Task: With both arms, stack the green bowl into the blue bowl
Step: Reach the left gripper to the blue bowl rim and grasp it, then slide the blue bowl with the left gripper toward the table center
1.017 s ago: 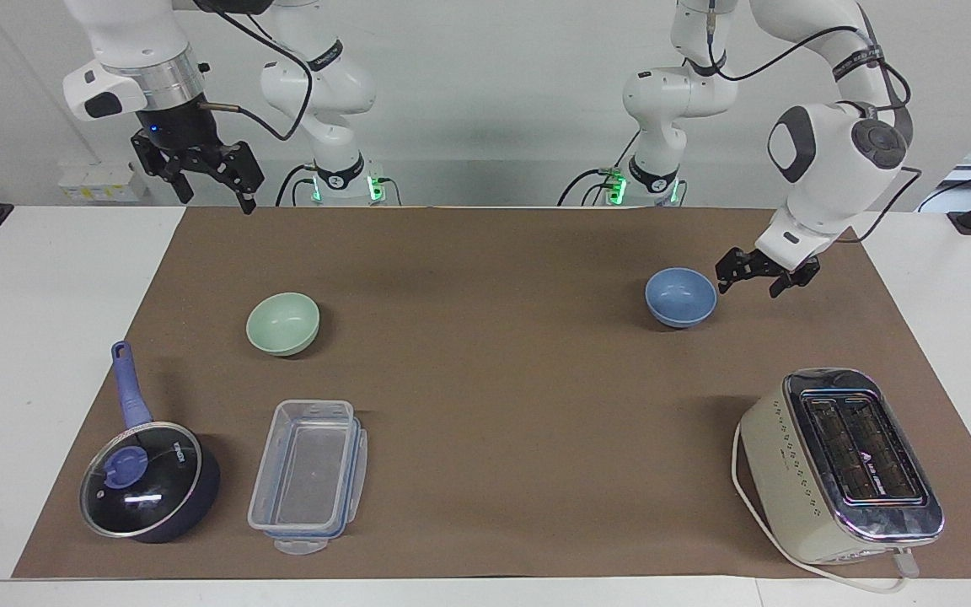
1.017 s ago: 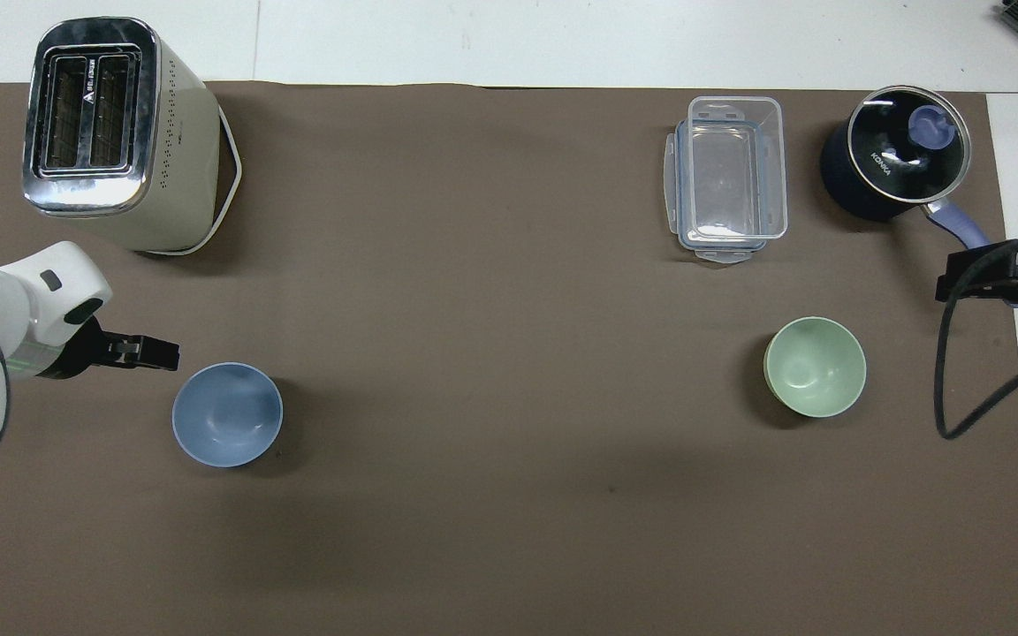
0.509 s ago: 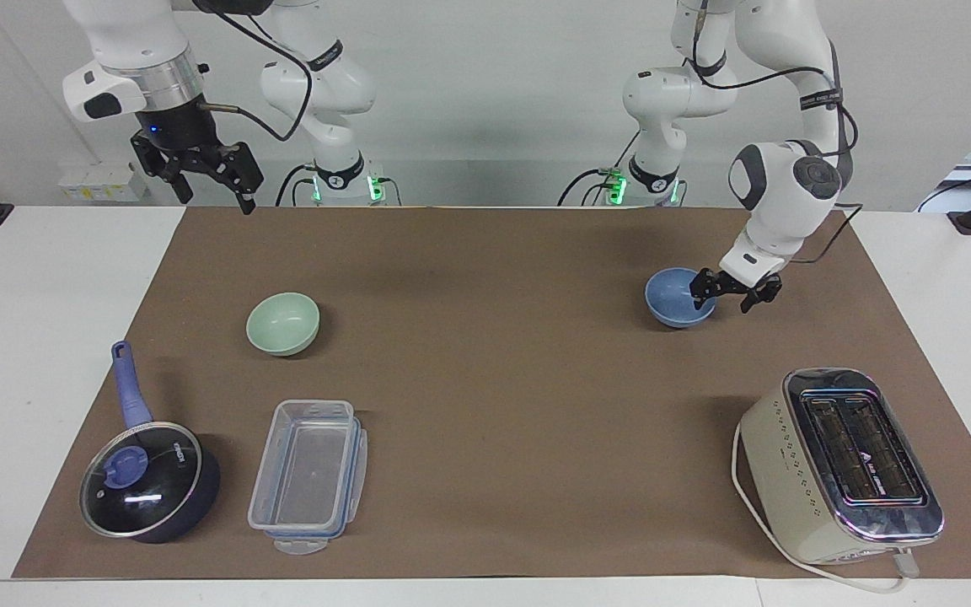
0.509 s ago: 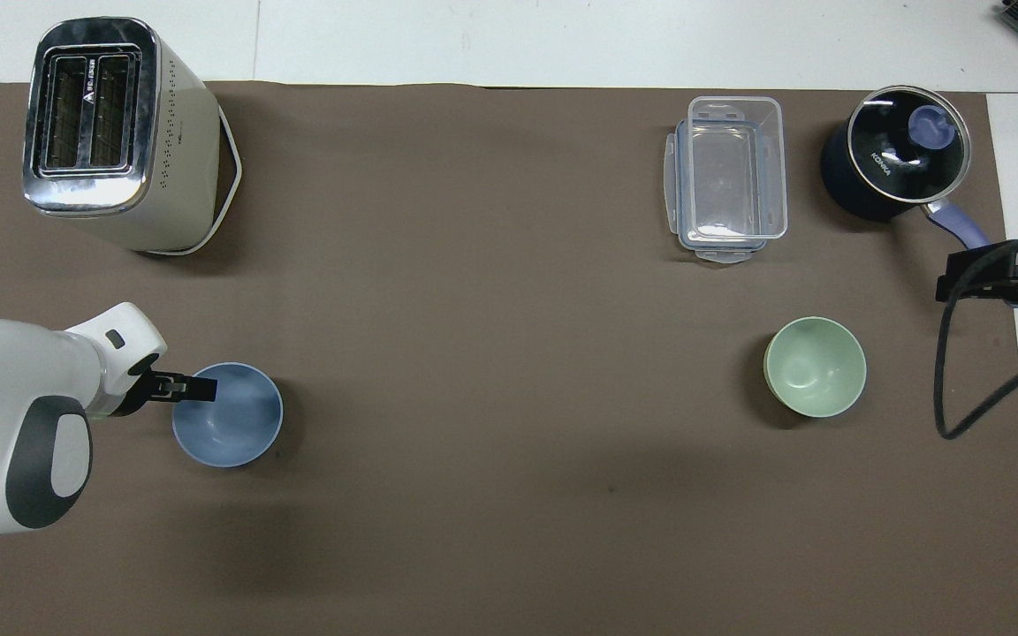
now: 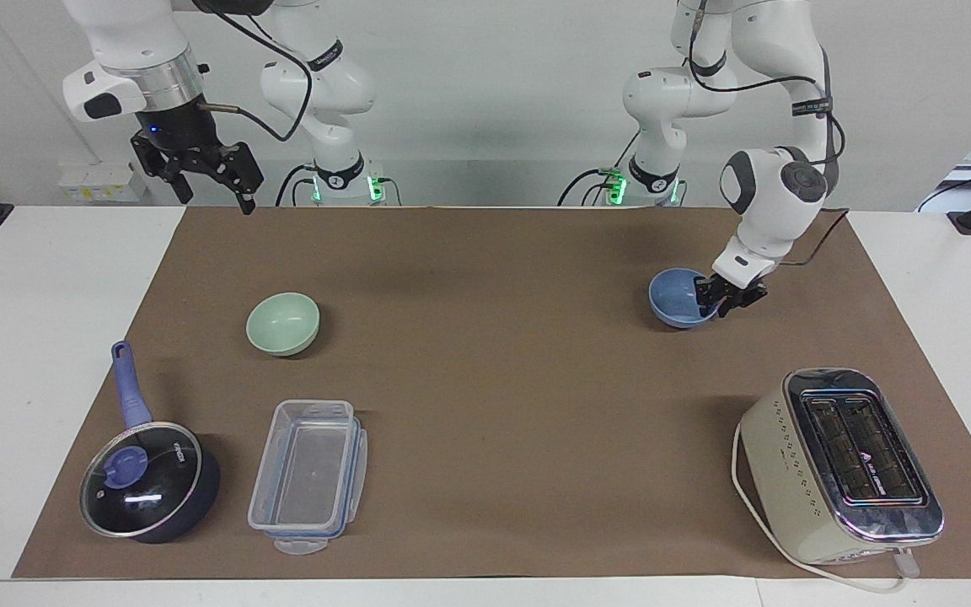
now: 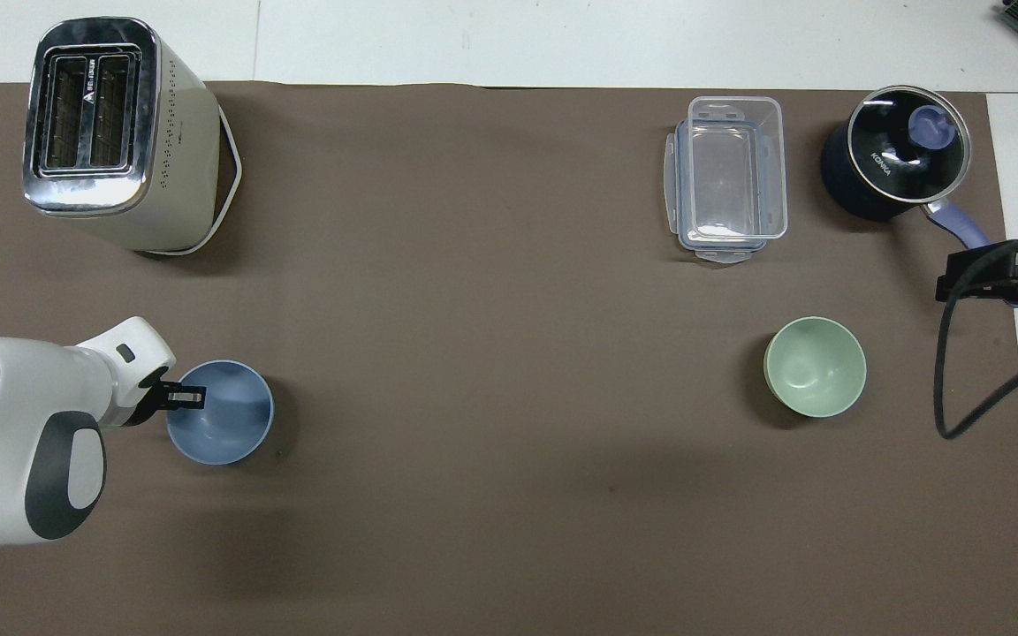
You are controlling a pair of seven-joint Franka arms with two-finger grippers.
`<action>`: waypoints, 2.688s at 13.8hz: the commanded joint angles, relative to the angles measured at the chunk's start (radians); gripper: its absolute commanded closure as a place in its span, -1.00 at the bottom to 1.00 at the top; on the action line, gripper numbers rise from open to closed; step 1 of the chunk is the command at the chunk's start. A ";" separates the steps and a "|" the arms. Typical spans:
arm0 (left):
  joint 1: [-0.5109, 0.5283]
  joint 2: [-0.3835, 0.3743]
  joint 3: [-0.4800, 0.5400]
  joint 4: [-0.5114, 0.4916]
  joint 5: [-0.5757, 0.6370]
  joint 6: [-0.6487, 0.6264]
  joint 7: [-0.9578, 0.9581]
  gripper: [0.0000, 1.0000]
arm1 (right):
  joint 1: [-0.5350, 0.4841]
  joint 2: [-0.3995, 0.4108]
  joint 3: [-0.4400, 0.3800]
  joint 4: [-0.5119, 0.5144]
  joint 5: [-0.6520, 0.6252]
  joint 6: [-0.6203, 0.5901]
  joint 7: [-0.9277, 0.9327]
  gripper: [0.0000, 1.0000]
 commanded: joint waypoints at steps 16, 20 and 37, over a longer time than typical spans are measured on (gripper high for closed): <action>-0.304 -0.005 -0.002 0.264 -0.064 -0.247 -0.220 1.00 | -0.032 -0.014 0.002 -0.026 0.006 0.023 -0.075 -1.00; -0.467 0.032 -0.002 0.256 -0.078 -0.146 -0.370 1.00 | -0.032 -0.014 0.002 -0.026 0.006 0.024 -0.075 -1.00; -0.646 0.147 0.009 0.211 -0.161 0.042 -0.485 -1.00 | -0.039 -0.011 0.002 -0.038 0.006 0.026 -0.085 -1.00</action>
